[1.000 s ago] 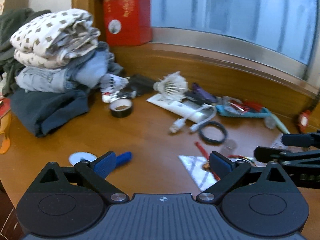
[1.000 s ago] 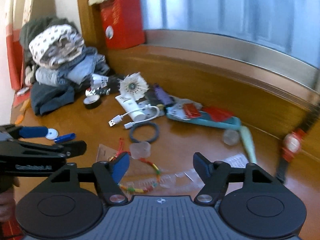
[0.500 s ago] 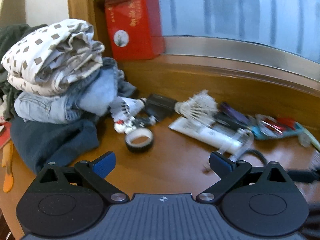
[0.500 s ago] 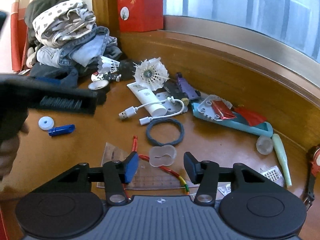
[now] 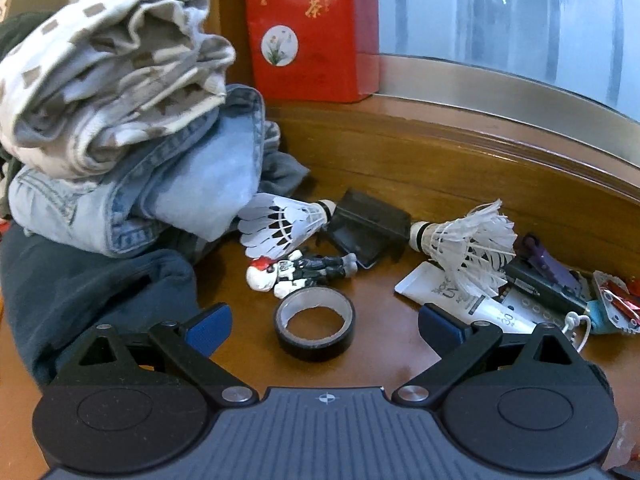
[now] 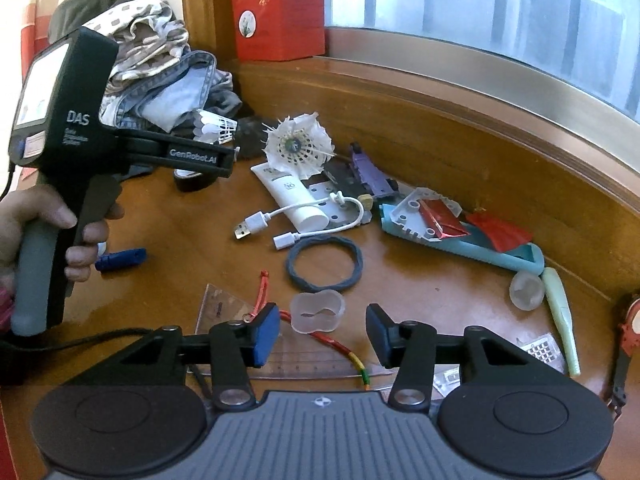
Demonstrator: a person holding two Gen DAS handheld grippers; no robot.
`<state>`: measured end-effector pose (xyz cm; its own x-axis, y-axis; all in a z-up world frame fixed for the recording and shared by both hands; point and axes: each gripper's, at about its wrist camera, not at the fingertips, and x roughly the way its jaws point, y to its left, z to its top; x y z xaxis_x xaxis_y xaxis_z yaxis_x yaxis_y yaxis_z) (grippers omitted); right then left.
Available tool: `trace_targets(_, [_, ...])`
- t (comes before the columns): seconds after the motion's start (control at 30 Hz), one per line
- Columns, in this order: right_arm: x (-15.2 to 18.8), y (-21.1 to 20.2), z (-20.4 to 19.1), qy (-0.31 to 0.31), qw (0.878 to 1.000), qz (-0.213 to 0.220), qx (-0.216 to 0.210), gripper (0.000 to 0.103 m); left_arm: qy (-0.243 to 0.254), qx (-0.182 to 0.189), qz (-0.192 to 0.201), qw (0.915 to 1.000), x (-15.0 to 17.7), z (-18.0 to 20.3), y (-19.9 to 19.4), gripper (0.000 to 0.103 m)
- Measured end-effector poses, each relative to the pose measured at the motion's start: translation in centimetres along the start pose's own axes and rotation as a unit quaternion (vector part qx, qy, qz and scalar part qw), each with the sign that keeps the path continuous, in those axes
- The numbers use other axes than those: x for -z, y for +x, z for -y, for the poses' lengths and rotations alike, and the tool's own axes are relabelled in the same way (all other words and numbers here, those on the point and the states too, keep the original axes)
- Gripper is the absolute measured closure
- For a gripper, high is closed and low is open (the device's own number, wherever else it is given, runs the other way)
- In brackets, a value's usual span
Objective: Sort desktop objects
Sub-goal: 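Grasp the black tape roll with the left gripper while the right grasps the clear cup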
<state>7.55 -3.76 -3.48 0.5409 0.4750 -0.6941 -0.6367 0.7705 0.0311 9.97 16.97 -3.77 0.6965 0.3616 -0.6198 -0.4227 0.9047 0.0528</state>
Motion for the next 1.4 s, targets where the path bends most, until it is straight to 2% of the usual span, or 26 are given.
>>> trace_targets(0.07, [0.0, 0.1, 0.2, 0.002, 1.000, -0.001, 0.000, 0.052, 0.001, -0.001, -0.004, 1.0000, 0.0, 0.1, 0.5, 0.003])
trace_targets(0.23, [0.0, 0.7, 0.7, 0.010, 1.000, -0.006, -0.001, 0.053, -0.007, 0.003, -0.023, 0.9997, 0.1, 0.0, 1.7, 0.014])
trace_targets(0.3, [-0.1, 0.8, 0.9, 0.013, 1.000, -0.005, -0.002, 0.053, -0.011, 0.002, -0.027, 0.9996, 0.3, 0.0, 2.1, 0.015])
trace_targets(0.5, [0.0, 1.0, 0.6, 0.002, 1.000, 0.000, -0.002, 0.056, -0.011, 0.013, -0.017, 0.9997, 0.2, 0.1, 2.0, 0.033])
trace_targets(0.73, [-0.2, 1.2, 0.4, -0.006, 1.000, 0.000, -0.010, 0.079, -0.010, 0.024, -0.014, 0.9996, 0.2, 0.4, 1.7, 0.054])
trace_targets(0.9, [-0.3, 1.1, 0.4, -0.006, 1.000, 0.000, -0.011, 0.086, -0.015, 0.022, -0.020, 0.9995, 0.1, 0.3, 1.5, 0.054])
trace_targets(1.4, [-0.1, -0.9, 0.5, 0.006, 1.000, 0.018, -0.015, 0.087, -0.015, 0.028, -0.027, 0.9991, 0.4, 0.6, -1.9, 0.054])
